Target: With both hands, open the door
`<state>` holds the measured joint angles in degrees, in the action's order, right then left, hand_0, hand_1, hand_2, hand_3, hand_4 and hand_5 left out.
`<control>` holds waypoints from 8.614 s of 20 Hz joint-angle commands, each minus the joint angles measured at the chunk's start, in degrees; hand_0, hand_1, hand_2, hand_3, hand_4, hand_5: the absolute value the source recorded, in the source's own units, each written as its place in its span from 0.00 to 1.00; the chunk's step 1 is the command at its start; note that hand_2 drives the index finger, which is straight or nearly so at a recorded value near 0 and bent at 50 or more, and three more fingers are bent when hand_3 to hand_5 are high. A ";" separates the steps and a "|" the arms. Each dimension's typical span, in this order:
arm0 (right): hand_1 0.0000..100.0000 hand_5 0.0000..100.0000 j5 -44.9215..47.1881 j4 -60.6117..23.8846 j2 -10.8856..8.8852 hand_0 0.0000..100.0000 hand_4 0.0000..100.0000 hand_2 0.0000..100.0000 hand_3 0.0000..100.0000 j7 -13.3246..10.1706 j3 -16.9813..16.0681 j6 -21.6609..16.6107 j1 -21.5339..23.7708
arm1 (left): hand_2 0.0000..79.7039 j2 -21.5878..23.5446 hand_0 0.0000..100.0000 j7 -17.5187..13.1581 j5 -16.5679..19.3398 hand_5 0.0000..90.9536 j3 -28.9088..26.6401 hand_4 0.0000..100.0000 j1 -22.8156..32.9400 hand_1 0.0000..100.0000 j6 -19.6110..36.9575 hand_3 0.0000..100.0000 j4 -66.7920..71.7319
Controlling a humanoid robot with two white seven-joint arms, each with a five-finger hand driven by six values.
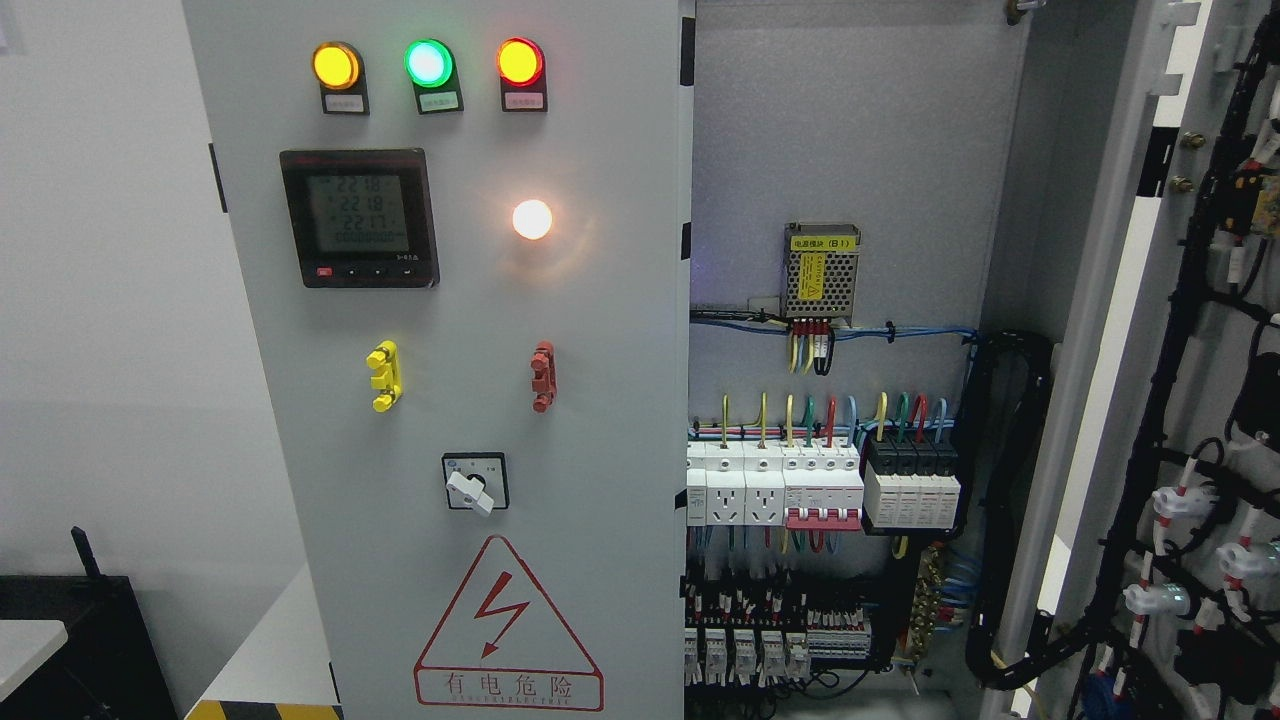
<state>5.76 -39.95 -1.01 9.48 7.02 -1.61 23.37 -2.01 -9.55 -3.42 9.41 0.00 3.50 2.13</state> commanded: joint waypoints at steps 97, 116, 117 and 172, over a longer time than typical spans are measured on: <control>0.00 0.00 0.66 -51.37 2.50 0.38 0.00 0.00 0.00 4.06 5.02 9.87 -39.80 | 0.00 -0.54 0.00 -0.21 -0.36 0.00 0.70 0.00 -1.85 0.00 0.19 0.00 -0.02; 0.00 0.00 3.98 -44.86 2.42 0.38 0.00 0.00 0.00 4.32 4.93 9.78 -46.66 | 0.00 -0.54 0.00 -0.21 -0.28 0.00 0.70 0.00 -1.85 0.00 0.10 0.00 -0.02; 0.00 0.00 5.04 -44.86 2.42 0.38 0.00 0.00 0.00 4.23 5.02 9.87 -46.66 | 0.00 -0.54 0.00 -0.21 -0.27 0.00 0.70 0.00 -1.85 0.00 0.10 0.00 -0.02; 0.00 0.00 14.81 -39.33 1.54 0.38 0.00 0.00 0.00 14.61 4.85 9.52 -51.49 | 0.00 -0.54 0.00 -0.21 -0.27 0.00 0.70 0.00 -1.85 0.00 0.10 0.00 -0.02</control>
<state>20.39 -81.02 0.00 23.86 11.97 7.87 -27.33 -2.55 -9.72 -3.75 10.11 0.00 3.60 2.11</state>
